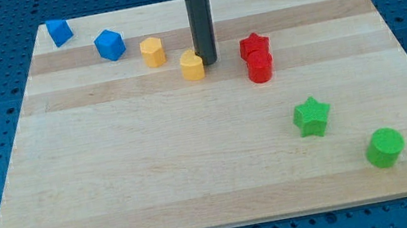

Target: Place red blocks right diagonally towards green star

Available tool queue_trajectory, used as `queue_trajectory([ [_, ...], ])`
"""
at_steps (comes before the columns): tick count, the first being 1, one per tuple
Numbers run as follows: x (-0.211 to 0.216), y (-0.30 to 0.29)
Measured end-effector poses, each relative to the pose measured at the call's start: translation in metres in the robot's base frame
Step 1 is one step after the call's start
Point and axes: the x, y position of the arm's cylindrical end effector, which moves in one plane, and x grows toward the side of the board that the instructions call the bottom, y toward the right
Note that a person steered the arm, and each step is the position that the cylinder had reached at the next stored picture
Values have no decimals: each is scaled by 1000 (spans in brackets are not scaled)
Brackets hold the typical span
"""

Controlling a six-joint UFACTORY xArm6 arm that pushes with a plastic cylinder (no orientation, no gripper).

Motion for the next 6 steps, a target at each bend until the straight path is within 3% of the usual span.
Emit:
queue_trajectory([
  [3, -22, 13],
  [5, -38, 86],
  [6, -34, 95],
])
